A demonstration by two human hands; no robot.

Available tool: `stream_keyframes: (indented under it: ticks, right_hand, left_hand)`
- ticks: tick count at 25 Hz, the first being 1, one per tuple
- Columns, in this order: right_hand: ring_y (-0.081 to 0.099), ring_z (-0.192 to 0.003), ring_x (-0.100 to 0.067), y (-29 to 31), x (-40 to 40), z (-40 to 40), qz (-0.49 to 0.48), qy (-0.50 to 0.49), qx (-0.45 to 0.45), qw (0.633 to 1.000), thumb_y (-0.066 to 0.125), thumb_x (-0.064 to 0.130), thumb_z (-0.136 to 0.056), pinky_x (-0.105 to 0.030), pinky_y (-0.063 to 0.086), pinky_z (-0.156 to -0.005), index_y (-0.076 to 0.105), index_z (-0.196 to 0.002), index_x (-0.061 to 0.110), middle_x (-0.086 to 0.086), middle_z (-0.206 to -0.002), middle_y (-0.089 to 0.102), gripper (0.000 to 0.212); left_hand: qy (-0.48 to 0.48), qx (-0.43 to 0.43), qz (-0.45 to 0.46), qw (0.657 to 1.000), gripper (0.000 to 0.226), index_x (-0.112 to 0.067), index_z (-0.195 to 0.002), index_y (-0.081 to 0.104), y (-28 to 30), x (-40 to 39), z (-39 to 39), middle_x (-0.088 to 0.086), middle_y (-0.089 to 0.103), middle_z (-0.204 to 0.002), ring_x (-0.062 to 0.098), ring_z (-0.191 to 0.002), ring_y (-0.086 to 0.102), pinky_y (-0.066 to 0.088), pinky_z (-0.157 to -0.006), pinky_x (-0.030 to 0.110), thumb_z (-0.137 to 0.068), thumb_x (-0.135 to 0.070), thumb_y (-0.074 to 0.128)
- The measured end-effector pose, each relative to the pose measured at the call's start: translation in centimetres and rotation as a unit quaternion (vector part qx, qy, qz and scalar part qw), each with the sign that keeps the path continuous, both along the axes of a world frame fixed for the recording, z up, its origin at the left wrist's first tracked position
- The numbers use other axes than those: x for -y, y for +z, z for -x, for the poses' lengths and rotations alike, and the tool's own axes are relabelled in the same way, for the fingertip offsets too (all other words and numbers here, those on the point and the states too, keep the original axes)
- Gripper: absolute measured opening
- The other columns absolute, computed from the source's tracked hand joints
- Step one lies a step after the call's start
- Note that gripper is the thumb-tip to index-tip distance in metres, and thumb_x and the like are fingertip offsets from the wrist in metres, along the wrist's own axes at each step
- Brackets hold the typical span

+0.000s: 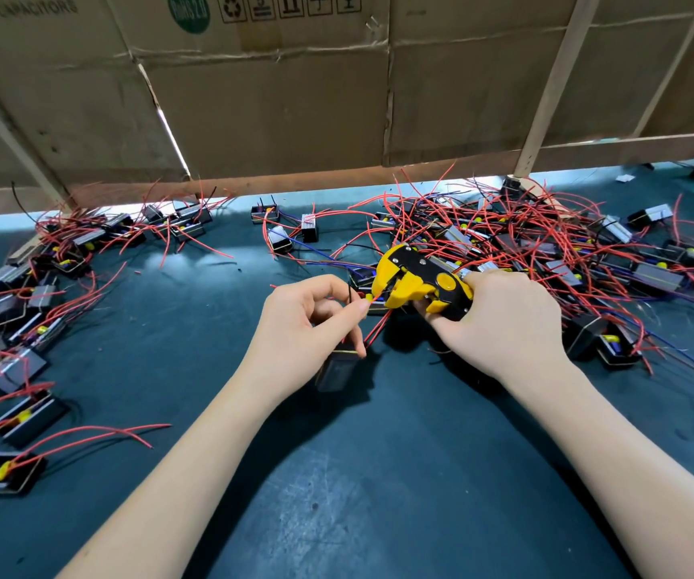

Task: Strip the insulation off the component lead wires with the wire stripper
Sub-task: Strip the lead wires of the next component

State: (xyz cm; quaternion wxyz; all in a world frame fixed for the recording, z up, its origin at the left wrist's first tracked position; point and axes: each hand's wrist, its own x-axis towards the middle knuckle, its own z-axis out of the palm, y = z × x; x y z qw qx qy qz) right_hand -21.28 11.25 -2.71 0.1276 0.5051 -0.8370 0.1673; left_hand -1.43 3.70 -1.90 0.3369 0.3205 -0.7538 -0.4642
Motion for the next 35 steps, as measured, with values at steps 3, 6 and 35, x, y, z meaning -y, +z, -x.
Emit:
stream_keyframes:
  ticks: [3,6,35]
  right_hand:
    - [0.045,-0.071,-0.025,0.0,0.0,-0.1,0.002,-0.004,0.002,1.000,0.059,0.065,-0.079,-0.030,0.029,-0.059,0.056,-0.072,0.020,0.004,-0.067,0.043,0.046]
    - [0.043,-0.068,-0.025,0.0,0.0,0.1,-0.016,-0.017,0.018,1.000,0.058,0.069,-0.077,-0.029,0.031,-0.057,0.059,-0.070,0.018,0.001,-0.066,0.048,0.051]
    - [0.053,-0.061,-0.026,0.6,-0.7,0.3,0.098,0.025,0.145,0.984,0.062,0.067,-0.073,-0.029,0.034,-0.053,0.051,-0.056,0.020,0.006,-0.053,0.053,0.052]
  left_hand:
    - [-0.007,0.008,0.009,1.000,0.017,-0.018,-0.077,0.063,0.0,-0.2,0.1,0.004,0.070,-0.057,0.013,-0.057,0.053,0.051,-0.074,0.045,-0.094,-0.020,0.064]
    - [-0.010,0.006,0.012,1.000,0.017,-0.018,-0.077,0.063,-0.1,-0.1,0.1,0.004,0.070,-0.057,0.014,-0.056,0.053,0.051,-0.071,0.040,-0.093,-0.021,0.064]
    - [-0.081,0.051,0.136,0.986,0.071,-0.023,-0.152,0.025,0.7,0.7,-0.8,-0.006,0.039,-0.154,-0.003,-0.131,0.046,0.037,-0.109,0.020,-0.092,-0.015,0.063]
